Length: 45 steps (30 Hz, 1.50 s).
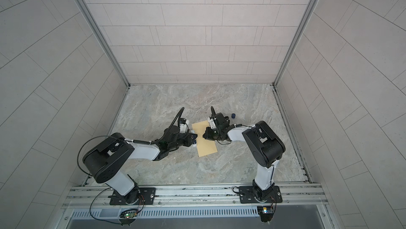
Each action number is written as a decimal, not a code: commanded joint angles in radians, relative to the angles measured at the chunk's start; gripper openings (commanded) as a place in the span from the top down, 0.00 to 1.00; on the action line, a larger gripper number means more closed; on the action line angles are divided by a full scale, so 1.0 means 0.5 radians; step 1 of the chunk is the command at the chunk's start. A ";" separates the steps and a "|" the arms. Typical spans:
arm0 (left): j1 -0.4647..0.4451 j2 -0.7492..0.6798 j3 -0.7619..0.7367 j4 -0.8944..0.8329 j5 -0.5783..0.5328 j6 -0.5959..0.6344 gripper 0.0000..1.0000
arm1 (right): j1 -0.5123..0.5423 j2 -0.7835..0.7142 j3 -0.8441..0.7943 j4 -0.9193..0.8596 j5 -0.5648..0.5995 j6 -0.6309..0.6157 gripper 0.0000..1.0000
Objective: Place the letter into the envelope and seal it
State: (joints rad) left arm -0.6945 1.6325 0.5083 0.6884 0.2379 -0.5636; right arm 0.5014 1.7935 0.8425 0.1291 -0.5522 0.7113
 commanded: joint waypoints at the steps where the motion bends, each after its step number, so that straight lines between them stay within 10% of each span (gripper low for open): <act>1: -0.006 -0.123 0.093 -0.079 -0.023 0.047 1.00 | -0.014 -0.100 0.041 -0.113 -0.026 -0.014 0.99; 11: 0.017 -0.100 0.277 -0.209 -0.048 0.082 1.00 | -0.139 -0.397 0.172 -0.290 0.007 -0.122 0.97; 45: 0.116 0.416 0.423 -0.107 -0.013 0.053 1.00 | -0.122 0.271 0.474 -0.533 0.161 -0.322 1.00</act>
State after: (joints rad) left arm -0.6415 1.8141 0.7204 0.6415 0.2424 -0.5438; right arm 0.4339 1.9053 1.0878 -0.1158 -0.5064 0.5713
